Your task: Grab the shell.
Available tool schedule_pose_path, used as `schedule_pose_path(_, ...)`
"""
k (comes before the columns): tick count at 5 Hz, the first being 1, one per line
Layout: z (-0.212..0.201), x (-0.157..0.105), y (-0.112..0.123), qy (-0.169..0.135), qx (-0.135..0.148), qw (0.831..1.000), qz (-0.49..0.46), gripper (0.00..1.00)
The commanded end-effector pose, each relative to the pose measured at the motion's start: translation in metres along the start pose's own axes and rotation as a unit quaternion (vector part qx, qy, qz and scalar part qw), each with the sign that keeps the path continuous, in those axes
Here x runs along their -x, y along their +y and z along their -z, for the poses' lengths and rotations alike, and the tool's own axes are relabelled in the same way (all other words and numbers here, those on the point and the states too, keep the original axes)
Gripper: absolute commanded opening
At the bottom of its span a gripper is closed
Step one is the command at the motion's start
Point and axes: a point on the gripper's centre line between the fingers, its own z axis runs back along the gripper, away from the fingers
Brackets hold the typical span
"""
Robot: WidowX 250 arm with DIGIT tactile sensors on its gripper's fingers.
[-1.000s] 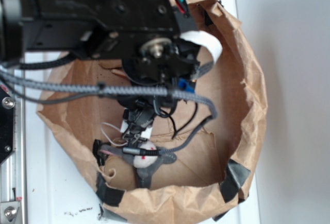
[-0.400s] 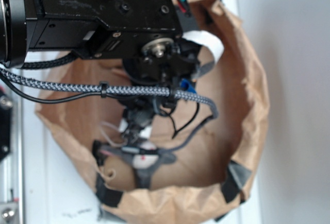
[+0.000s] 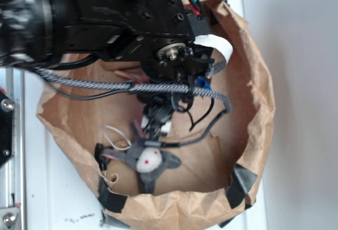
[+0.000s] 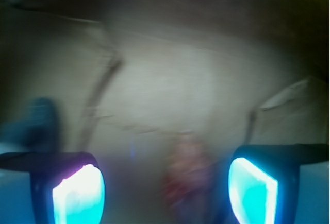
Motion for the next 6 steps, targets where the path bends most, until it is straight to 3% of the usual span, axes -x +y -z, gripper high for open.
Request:
schedule_pose_path(1,0.001,-0.003,0.027,-0.031,-0.038,0.999,-0.014,1.00)
schedule_pose_path(2,0.002,-0.001,0.033,-0.034,-0.045,0.998,-0.018,1.00)
schedule_pose_path(3,-0.003,0.015,0.029,-0.016,-0.025,0.999,-0.013,1.00)
schedule_pose_path(6,-0.008,0.030,-0.008,0.001,0.021,1.000,0.004,1.00)
